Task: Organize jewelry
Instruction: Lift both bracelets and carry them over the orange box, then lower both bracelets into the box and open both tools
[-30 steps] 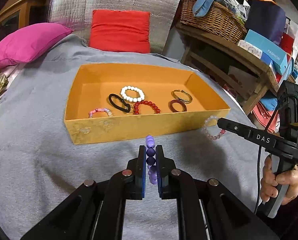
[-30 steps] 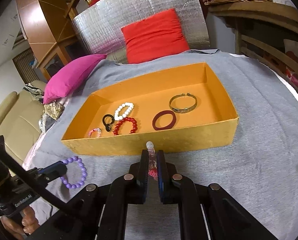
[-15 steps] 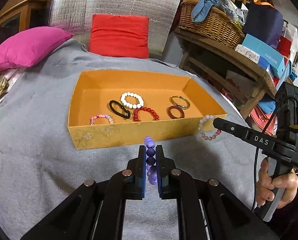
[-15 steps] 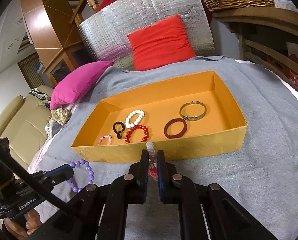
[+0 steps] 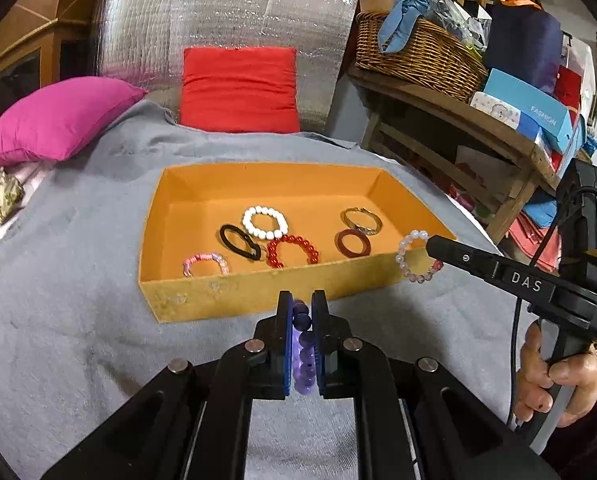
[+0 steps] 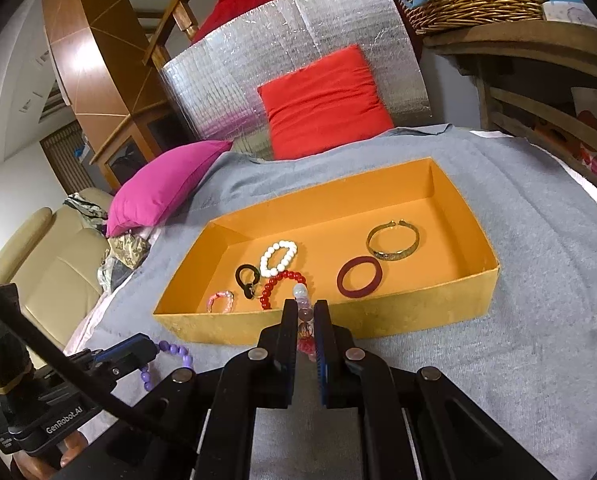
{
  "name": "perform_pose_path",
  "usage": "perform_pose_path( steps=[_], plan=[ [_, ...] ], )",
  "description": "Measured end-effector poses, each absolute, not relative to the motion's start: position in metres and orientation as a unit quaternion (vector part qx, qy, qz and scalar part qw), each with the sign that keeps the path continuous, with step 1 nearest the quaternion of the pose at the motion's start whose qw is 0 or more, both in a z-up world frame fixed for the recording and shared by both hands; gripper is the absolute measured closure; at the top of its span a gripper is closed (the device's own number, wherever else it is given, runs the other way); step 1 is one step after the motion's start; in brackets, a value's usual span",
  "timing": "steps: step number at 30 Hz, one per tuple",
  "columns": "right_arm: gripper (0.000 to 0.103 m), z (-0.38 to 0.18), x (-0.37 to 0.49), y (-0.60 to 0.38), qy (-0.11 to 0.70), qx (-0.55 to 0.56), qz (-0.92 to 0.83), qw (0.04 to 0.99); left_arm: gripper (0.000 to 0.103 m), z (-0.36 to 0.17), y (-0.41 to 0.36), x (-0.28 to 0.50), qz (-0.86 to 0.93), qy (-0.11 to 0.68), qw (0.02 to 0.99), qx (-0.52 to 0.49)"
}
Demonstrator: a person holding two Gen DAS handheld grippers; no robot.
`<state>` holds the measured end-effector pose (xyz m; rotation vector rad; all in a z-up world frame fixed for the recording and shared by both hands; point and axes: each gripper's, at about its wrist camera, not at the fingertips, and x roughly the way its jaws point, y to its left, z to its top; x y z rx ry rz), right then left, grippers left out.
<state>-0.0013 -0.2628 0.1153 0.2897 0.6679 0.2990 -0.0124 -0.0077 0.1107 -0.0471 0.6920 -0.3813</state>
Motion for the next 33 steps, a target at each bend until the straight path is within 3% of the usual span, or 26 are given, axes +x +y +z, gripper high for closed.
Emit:
perform_pose_path(
  steps=[14,23,33],
  plan=[
    [0.094,0.132,0.003,-0.276,0.286,0.158,0.132,0.936,0.094,0.147,-0.026,-0.006,-0.178,0.299,0.937,-0.023],
    [0.094,0.133,0.036,-0.304,0.275,0.196,0.112,0.935,0.094,0.177,-0.045,0.052,-0.196,0.295,0.935,-0.03],
    [0.094,0.11,0.077,-0.311,0.325,0.2,0.094,0.919,0.094,0.141,-0.072,0.129,-0.23,0.364,0.9,-0.069]
  ],
)
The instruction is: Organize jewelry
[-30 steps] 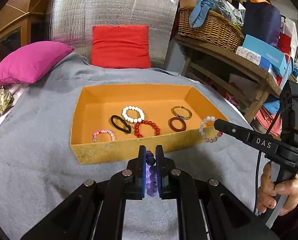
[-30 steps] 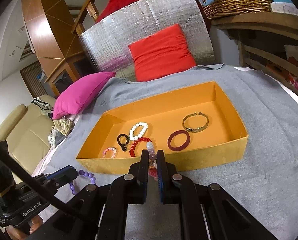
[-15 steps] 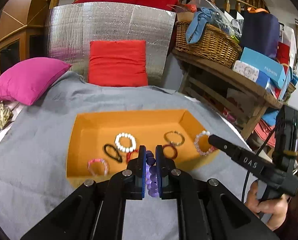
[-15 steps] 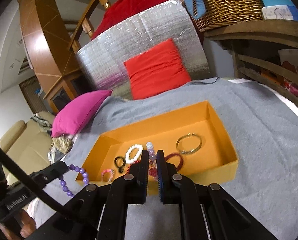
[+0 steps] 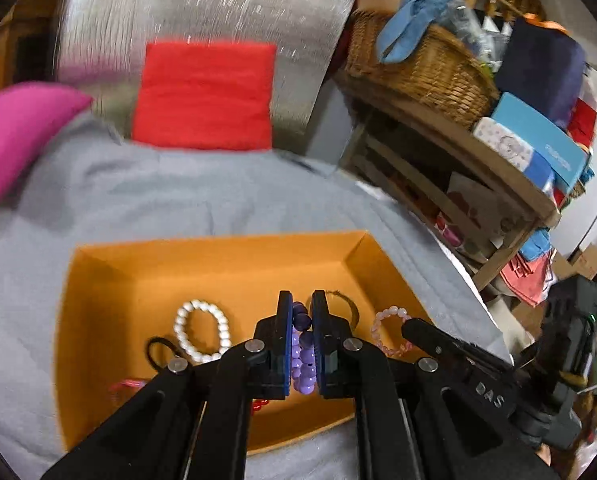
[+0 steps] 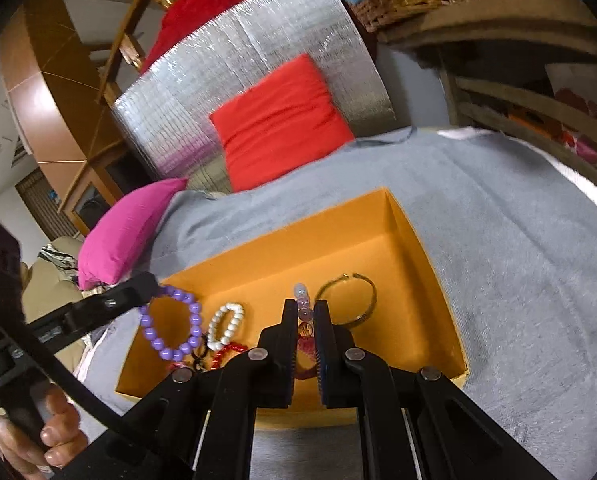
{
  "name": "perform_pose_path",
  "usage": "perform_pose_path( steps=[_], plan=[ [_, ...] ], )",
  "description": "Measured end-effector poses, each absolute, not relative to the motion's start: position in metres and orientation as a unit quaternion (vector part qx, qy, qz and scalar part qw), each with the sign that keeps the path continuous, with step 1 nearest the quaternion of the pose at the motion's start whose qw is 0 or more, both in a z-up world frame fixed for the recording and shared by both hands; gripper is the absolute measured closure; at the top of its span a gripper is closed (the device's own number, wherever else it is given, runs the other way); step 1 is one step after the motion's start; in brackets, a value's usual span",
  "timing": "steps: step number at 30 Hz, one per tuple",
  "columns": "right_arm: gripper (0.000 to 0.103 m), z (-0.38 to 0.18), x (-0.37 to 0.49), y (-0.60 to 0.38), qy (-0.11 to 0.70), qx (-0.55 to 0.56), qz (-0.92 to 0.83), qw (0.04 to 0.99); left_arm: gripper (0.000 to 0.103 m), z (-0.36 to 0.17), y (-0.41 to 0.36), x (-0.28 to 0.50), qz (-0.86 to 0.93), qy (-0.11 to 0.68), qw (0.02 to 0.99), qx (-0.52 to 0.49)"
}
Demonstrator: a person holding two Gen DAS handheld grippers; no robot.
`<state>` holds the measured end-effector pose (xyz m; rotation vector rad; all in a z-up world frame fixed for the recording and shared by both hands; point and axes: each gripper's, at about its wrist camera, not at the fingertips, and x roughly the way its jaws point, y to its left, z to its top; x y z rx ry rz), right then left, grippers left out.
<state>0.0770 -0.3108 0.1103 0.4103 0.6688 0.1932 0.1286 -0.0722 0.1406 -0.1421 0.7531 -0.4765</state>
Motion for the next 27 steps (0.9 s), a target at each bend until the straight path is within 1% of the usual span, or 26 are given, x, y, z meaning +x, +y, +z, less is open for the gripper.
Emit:
perform_pose_path(
  steps=[8,19,21,23,24,25,26,27],
  plan=[
    [0.094,0.097,0.086,-0.309,0.351,0.184,0.076,0.915,0.094,0.108,-0.089,0.158,-0.219,0.405,0.885,-0.071],
    [0.093,0.09,0.093,-0.316,0.359,0.176,0.052,0.915,0.093,0.099,-0.096,0.162,-0.202,0.418,0.884,-0.056],
    [0.093,0.091,0.092,-0.319,0.361,0.185,0.053,0.913,0.086,0.101,-0.095,0.157,-0.189,0.421,0.886,-0.049],
    [0.093,0.094,0.09,-0.322,0.358,0.192,0.051,0.912,0.06,0.103,-0.092,0.152,-0.174,0.421,0.889,-0.046],
    [0.093,0.096,0.089,-0.322,0.357,0.194,0.053,0.912,0.053,0.106,-0.09,0.144,-0.16,0.416,0.895,-0.037],
    [0.093,0.098,0.087,-0.323,0.355,0.195,0.055,0.913,0.044,0.109,-0.087,0.139,-0.15,0.411,0.899,-0.029],
    [0.093,0.102,0.084,-0.322,0.352,0.193,0.055,0.914,0.042,0.112,-0.085,0.132,-0.141,0.406,0.903,-0.021],
    [0.093,0.107,0.079,-0.321,0.348,0.187,0.057,0.917,0.041,0.117,-0.08,0.123,-0.13,0.398,0.908,-0.011]
  ],
)
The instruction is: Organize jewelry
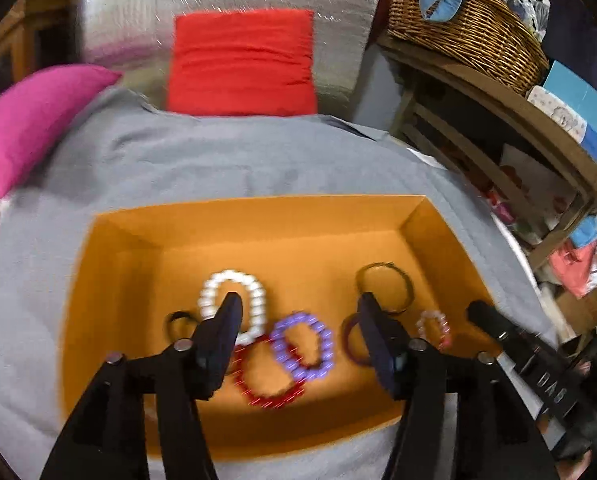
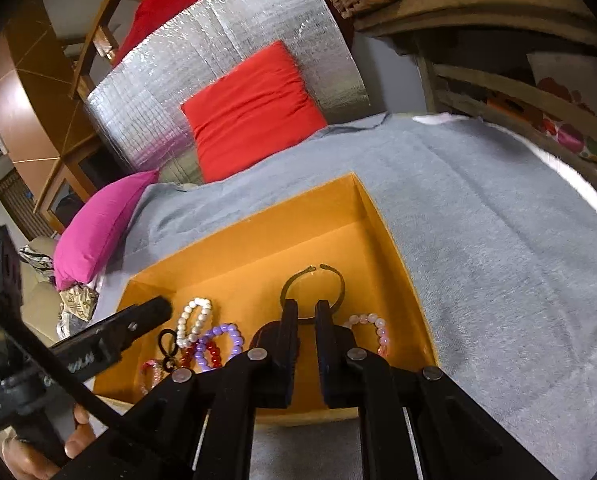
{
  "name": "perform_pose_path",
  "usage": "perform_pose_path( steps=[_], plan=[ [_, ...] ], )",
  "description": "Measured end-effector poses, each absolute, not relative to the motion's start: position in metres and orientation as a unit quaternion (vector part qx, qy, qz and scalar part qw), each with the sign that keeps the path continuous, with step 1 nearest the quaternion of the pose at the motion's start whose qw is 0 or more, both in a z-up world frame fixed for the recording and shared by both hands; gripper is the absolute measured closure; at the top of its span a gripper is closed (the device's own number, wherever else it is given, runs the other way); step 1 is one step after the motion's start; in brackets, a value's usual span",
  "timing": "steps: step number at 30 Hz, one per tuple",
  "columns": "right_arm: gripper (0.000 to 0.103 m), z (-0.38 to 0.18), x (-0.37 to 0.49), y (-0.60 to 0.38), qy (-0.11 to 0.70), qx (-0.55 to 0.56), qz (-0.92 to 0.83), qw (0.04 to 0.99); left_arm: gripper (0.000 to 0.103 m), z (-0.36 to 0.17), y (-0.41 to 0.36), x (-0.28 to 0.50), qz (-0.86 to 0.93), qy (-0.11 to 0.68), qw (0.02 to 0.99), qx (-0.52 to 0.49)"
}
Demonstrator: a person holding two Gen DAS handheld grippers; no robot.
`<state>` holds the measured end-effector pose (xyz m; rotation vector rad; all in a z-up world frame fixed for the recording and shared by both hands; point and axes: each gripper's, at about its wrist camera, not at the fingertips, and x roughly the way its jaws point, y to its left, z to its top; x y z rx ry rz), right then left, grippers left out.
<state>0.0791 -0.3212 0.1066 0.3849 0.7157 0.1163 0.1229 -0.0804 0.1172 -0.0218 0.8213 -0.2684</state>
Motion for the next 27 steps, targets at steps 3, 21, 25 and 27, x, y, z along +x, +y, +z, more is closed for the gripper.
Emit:
perform_pose_path(
  steps=[3,21,25,27],
  plan=[
    [0.079,0.119,0.067,-0.315,0.344,0.174,0.063,0.921,0.029,0.135,-0.064,0.098,-0.085,0.37,0.925,0.005],
    [0.038,0.175,-0.034,-0.26,0.332,0.02,0.044,0.942,0.005,0.201,-0.017,-0.031,0.045,0.26,0.96,0.094],
    [0.034,0.176,-0.053,-0.256,0.336,0.017,0.039,0.941,0.005,0.2,-0.012,-0.045,0.043,0.269,0.958,0.088],
    [0.034,0.173,-0.06,-0.253,0.342,0.016,0.036,0.939,0.005,0.196,-0.008,-0.051,0.044,0.274,0.957,0.085]
  ],
)
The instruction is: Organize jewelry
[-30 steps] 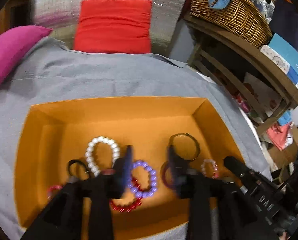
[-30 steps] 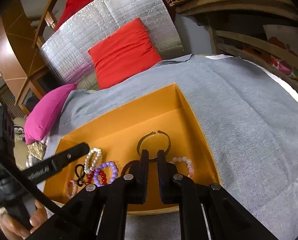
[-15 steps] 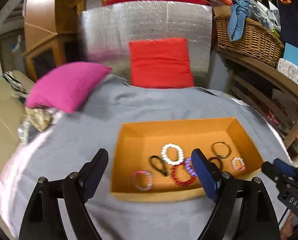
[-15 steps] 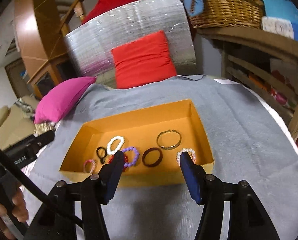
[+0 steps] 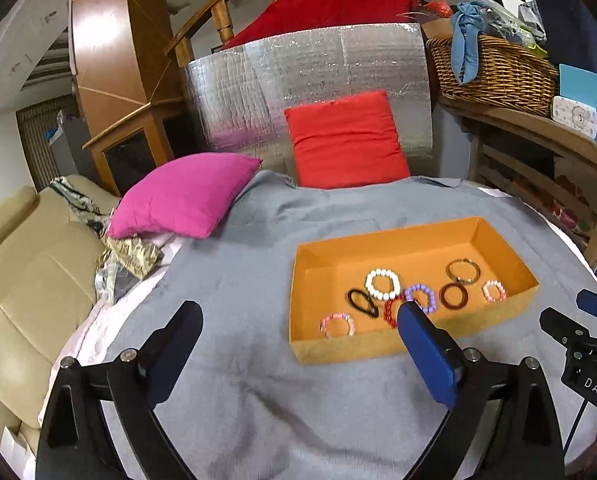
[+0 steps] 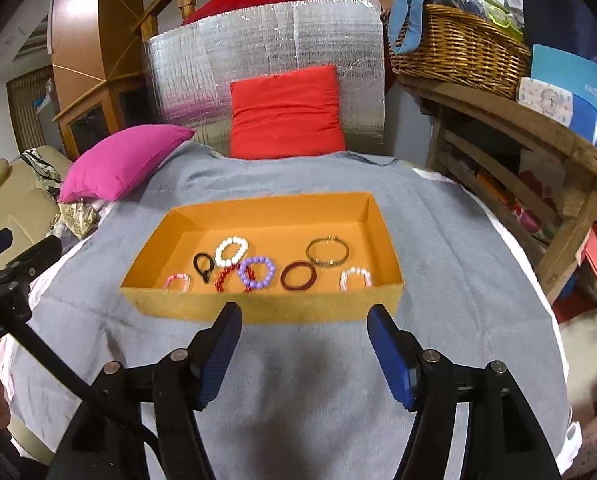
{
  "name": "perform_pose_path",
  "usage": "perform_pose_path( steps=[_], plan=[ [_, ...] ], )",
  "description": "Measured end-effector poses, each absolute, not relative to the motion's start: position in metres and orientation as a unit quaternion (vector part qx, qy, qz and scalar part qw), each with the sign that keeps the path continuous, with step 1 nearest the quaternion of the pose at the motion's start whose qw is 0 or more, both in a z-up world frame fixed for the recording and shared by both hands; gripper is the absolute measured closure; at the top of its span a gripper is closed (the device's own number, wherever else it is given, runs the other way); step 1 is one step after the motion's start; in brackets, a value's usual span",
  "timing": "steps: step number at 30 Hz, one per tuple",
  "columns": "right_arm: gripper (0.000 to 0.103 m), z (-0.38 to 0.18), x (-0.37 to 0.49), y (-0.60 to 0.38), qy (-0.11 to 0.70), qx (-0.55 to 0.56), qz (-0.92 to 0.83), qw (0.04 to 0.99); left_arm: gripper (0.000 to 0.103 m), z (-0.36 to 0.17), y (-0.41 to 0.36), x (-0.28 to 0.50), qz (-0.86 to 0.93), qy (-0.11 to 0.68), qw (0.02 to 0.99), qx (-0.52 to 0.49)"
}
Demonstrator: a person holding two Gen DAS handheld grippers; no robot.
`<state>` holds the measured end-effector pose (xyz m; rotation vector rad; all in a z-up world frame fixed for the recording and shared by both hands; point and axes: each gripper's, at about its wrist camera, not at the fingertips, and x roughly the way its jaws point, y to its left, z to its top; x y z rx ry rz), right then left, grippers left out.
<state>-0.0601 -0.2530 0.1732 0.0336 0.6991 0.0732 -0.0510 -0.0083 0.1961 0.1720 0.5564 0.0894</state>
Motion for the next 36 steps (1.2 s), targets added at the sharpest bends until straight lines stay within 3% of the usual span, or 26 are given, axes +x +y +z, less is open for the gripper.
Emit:
perform_pose_path(
  steps=[36],
  plan=[
    [0.034,0.154,-0.052,-0.246,0.359,0.013,-0.001,0.933,0.005,0.155,0.007,-0.051,0.046,0.316,0.946,0.059]
  ],
)
